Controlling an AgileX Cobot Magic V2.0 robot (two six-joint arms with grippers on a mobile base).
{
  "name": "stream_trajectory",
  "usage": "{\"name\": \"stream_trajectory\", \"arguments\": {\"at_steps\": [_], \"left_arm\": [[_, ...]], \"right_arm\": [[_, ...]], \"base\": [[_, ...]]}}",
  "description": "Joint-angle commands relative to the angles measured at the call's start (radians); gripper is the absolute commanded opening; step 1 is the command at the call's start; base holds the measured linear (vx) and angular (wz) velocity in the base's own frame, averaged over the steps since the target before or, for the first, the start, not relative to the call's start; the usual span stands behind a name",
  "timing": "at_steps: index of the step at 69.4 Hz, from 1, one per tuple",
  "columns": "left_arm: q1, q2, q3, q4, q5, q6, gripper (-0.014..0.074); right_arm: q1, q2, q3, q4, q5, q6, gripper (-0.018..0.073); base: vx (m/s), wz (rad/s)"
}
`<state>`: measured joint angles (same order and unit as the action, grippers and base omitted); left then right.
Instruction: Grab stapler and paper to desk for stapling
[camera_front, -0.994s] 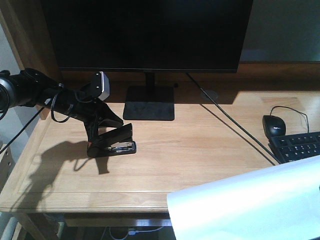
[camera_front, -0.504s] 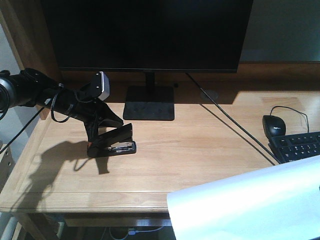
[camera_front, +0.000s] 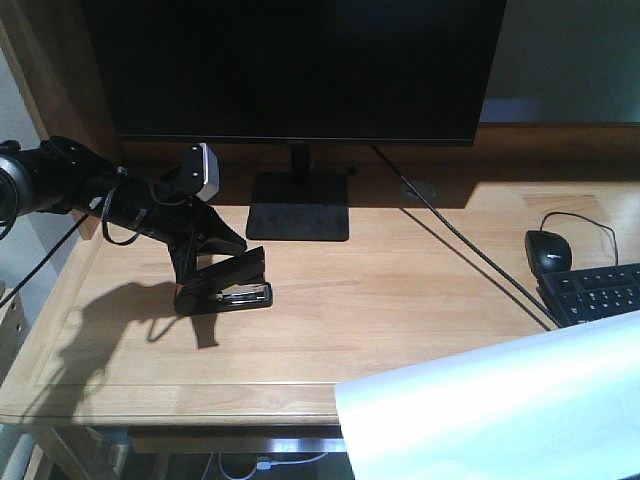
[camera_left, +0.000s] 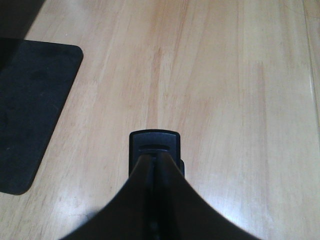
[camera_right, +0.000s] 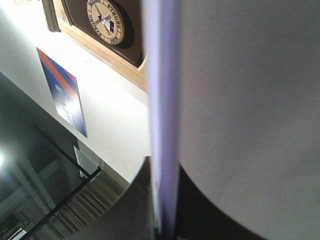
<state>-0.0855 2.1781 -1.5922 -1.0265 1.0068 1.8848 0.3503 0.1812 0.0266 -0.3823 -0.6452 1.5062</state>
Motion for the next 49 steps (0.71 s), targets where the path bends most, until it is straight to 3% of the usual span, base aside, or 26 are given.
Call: {"name": "stream_trajectory", "arguments": {"at_steps": [1,20,28,41,49], "left_arm": [[-0.002,-0.059,-0.025,-0.057,0.018,-0.009,-0.0006],[-0.002,-0.059,-0.025,-0.057,0.018,-0.009,-0.0006],[-0.002,-0.059,-0.025,-0.057,0.018,-0.009,-0.0006],[-0.002,-0.059,-0.025,-0.057,0.019,-0.009,-0.0006],[-0.002,-0.059,-0.025,-0.057,0.019,-0.009,-0.0006]], "right_arm": [[-0.001,0.012,0.004,0.012,-0.074,-0.004,-0.0006],[-0.001,0.012,0.001,0.008,-0.106,-0.026,-0.0003],[-0.001,0.012,-0.017,-0.027,-0.056,-0.046,-0.0003],[-0.001,0.048,-0.128,-0.23,0.174,-0.018,-0.0003],[-0.001,0.127,-0.198,-0.349,0.246,0.002,-0.0003]], "base": [[0.0,0.0],[0.0,0.0],[0.0,0.0],[0.0,0.0],[0.0,0.0]]}}
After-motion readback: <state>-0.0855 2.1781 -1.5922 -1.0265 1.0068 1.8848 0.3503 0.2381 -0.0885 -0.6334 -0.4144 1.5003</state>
